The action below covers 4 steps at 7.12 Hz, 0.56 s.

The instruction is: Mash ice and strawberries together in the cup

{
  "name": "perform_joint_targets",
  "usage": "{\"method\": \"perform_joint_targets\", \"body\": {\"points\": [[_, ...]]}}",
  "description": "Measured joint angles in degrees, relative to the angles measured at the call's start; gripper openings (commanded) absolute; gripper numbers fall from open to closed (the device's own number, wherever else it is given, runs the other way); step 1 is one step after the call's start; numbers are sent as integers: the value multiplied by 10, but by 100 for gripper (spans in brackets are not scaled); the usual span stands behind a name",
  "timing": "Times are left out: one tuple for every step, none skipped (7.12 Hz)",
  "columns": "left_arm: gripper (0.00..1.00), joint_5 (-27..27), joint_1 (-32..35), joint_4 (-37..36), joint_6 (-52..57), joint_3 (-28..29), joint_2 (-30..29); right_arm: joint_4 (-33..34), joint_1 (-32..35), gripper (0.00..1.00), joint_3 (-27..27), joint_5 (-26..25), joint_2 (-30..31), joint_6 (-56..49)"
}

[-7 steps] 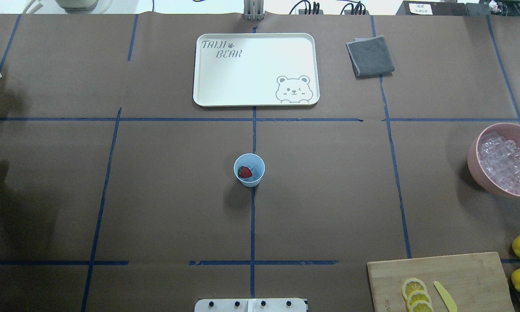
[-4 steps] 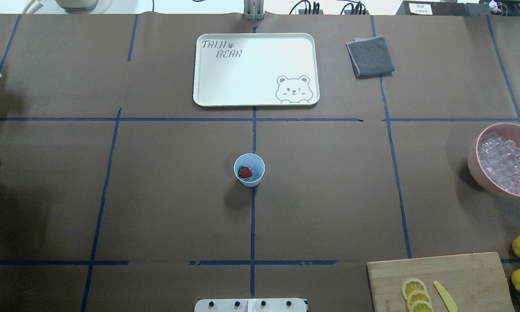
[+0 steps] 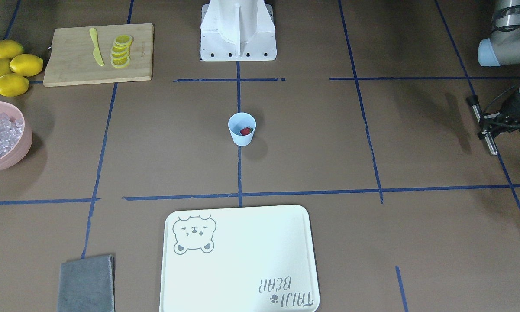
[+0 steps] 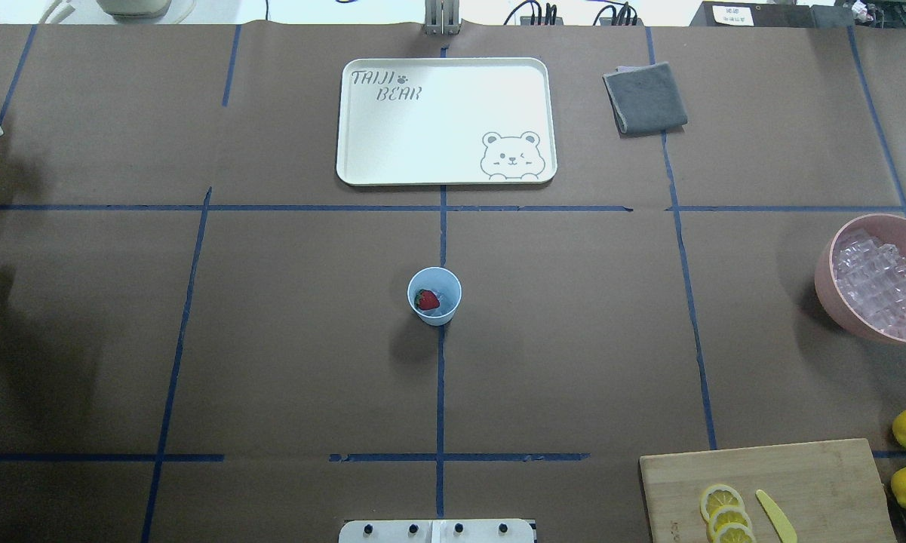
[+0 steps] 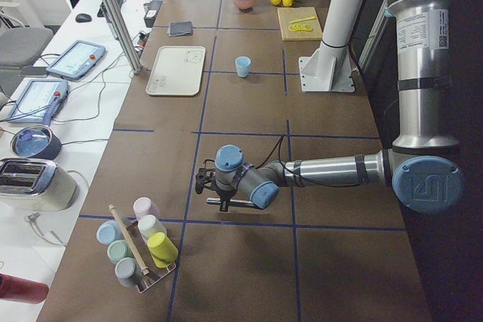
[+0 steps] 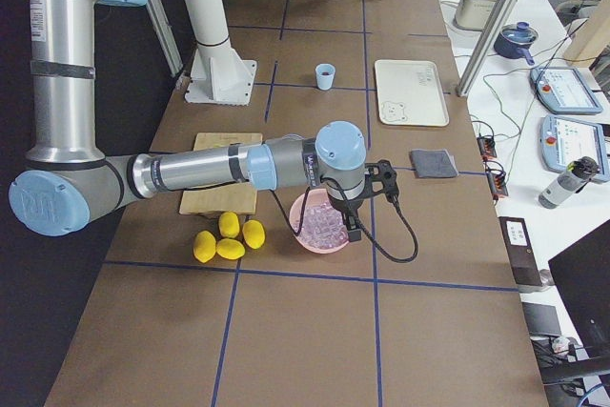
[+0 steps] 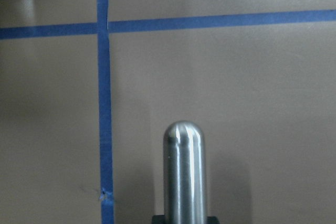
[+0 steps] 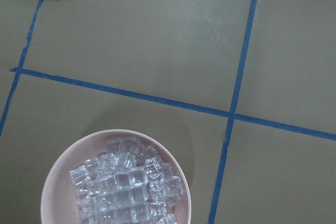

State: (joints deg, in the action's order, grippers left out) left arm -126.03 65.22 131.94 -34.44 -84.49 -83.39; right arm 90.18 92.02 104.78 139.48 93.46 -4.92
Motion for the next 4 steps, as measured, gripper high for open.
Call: {"method": "perform_joint_targets", "body": {"points": [[69, 0, 0, -1, 0, 1, -2, 0, 0, 99, 0, 0, 0, 0], [100, 0, 0, -1, 1, 1, -2, 0, 0, 99, 0, 1, -1, 0], [100, 7, 0, 1, 2, 1, -2, 0, 0, 99, 0, 1, -2, 0], [100, 25, 1, 3, 2, 1, -2, 1, 0, 99, 0, 1, -4, 0]]}}
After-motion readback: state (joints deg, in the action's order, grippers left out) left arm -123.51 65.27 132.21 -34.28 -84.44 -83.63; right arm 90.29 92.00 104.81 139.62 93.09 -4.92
